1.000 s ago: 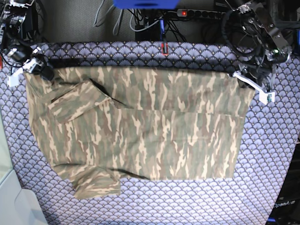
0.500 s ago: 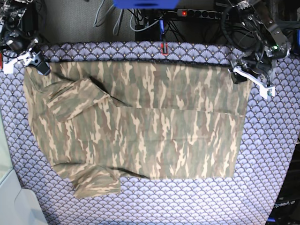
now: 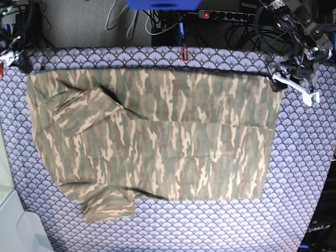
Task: Fold the T-shirt properly
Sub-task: 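Release both corners and swing both grippers to the shirt's open edge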
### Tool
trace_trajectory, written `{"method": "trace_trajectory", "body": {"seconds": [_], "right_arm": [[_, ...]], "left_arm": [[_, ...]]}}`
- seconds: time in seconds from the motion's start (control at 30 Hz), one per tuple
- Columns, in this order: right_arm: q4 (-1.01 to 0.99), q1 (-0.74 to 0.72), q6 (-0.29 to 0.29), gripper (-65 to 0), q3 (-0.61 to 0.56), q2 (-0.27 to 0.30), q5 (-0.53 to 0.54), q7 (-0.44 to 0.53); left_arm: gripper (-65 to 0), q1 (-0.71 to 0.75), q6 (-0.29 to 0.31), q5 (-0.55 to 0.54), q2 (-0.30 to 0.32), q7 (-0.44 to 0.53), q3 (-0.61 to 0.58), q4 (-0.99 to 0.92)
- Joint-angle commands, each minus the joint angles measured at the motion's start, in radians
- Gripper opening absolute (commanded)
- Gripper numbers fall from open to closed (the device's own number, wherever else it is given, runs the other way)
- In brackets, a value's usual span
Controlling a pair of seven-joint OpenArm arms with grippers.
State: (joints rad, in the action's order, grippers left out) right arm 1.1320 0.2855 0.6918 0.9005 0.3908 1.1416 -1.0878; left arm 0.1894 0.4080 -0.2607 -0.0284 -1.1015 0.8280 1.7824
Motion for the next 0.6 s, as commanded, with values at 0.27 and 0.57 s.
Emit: {"method": "trace_trajectory", "body": {"seconds": [0.27, 0.57], "right_arm": [[0.161, -0.176, 0.006, -34.8, -0.123, 0.125, -0.228, 0.053], [0.023, -0.65, 0.006, -34.8, -0.446, 0.086, -0.839, 0.148]], "left_arm": [[-19.2, -0.094, -0.001, -0.121, 0.095, 0.016, 0.03, 0.018], [-19.2, -0.419, -0.011, -0.012, 0.195, 0.016, -0.155, -0.054]]}}
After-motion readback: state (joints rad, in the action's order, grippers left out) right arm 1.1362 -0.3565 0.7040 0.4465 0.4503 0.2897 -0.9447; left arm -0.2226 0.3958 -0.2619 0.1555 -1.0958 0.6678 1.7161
